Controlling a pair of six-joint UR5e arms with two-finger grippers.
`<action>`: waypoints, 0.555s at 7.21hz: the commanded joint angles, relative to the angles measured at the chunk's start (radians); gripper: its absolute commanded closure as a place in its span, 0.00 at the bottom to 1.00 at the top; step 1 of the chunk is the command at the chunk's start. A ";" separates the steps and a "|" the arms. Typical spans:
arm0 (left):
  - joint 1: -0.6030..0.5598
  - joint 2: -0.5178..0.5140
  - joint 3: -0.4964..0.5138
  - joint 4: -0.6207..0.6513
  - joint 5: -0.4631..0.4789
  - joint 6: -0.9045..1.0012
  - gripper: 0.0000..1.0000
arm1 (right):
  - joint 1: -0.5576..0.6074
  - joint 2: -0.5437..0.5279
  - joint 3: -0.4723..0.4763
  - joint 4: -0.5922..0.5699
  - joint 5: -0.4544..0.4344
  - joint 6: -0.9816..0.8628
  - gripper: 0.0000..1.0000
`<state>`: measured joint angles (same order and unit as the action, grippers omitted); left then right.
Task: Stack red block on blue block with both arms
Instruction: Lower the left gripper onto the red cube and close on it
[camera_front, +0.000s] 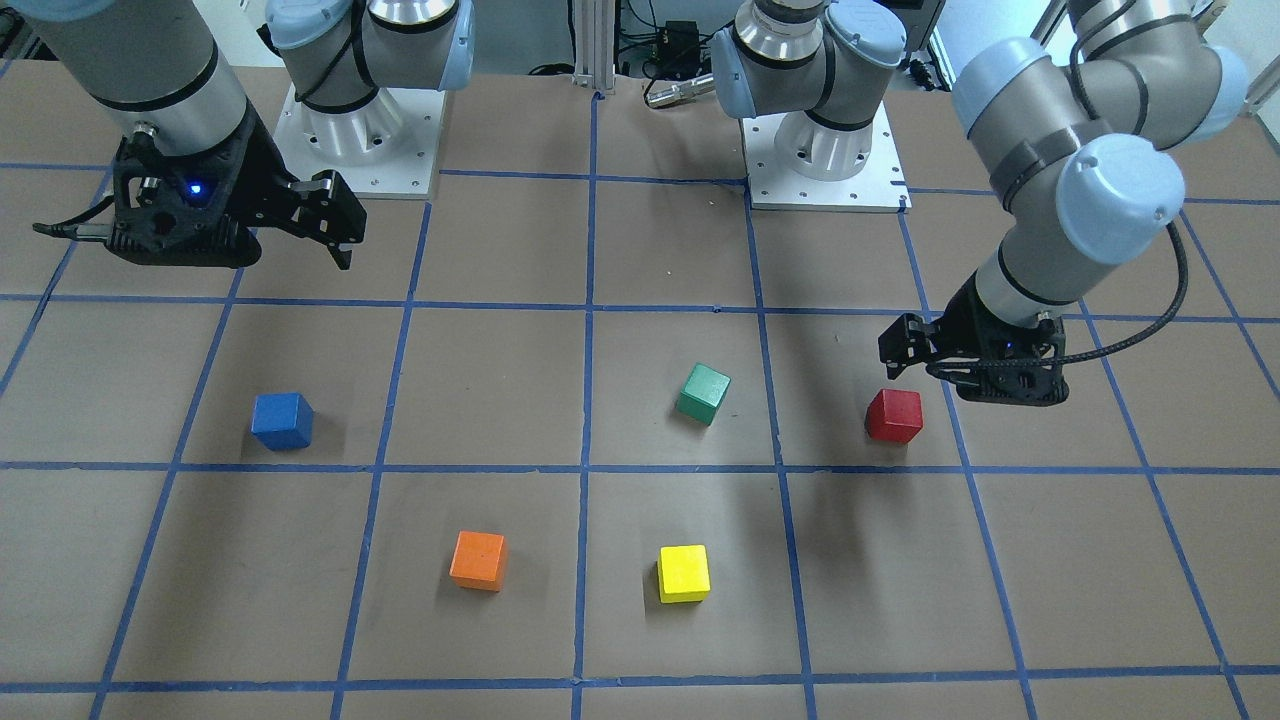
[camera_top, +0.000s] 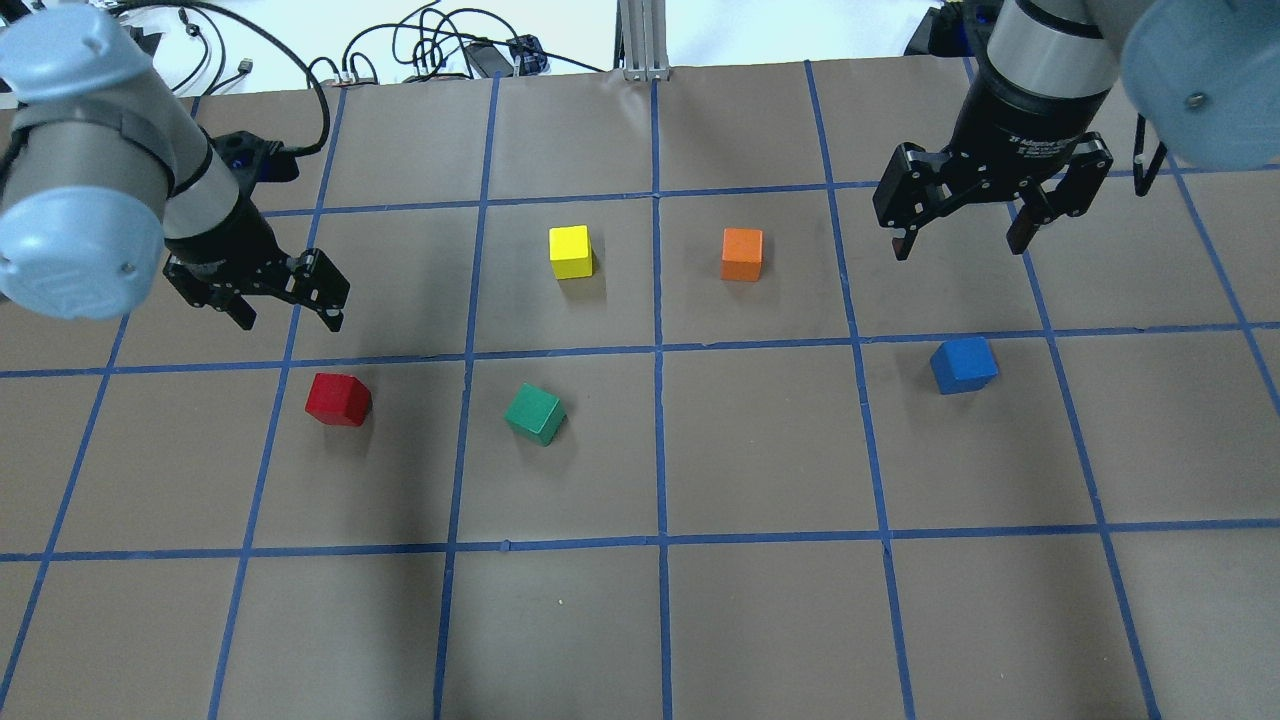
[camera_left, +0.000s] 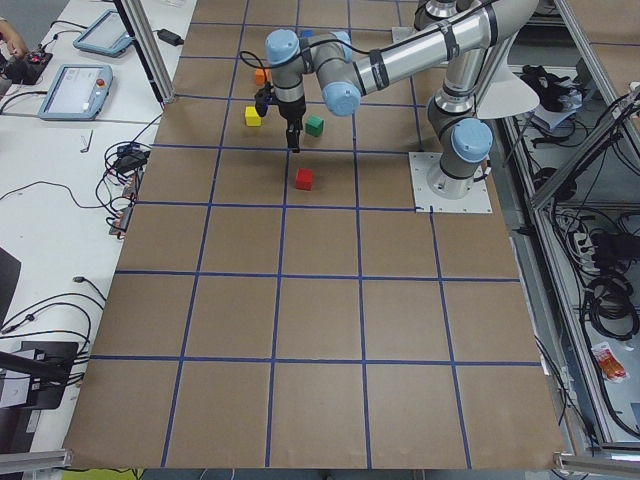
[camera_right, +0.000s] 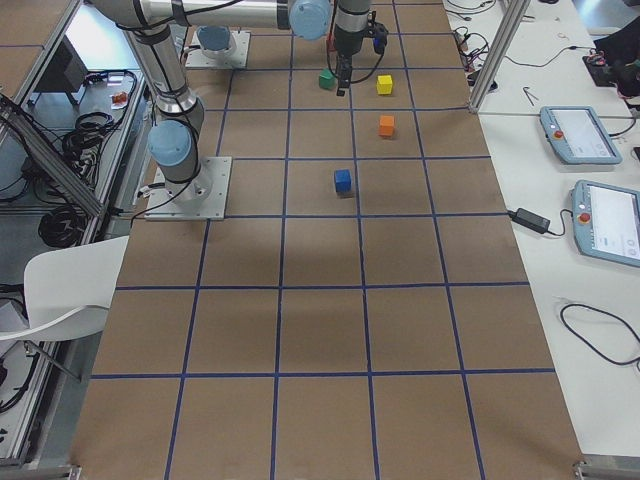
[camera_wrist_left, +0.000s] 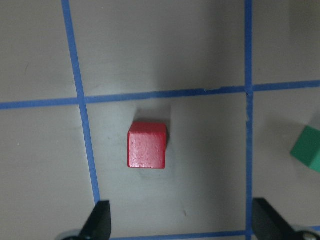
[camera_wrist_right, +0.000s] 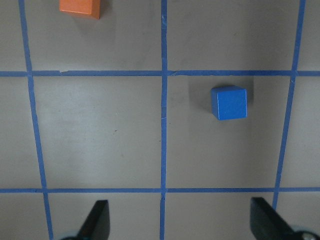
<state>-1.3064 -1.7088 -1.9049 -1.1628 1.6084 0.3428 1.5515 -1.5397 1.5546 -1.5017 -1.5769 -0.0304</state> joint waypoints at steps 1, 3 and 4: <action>0.056 -0.058 -0.126 0.155 -0.010 0.071 0.00 | 0.002 -0.003 -0.008 -0.003 0.006 0.018 0.00; 0.049 -0.101 -0.144 0.195 -0.011 0.071 0.00 | 0.002 -0.007 -0.011 0.001 0.011 0.027 0.00; 0.035 -0.126 -0.146 0.230 -0.011 0.071 0.00 | 0.002 -0.019 0.001 0.006 0.008 0.026 0.00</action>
<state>-1.2603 -1.8063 -2.0448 -0.9665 1.5974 0.4132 1.5538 -1.5484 1.5475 -1.5005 -1.5683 -0.0053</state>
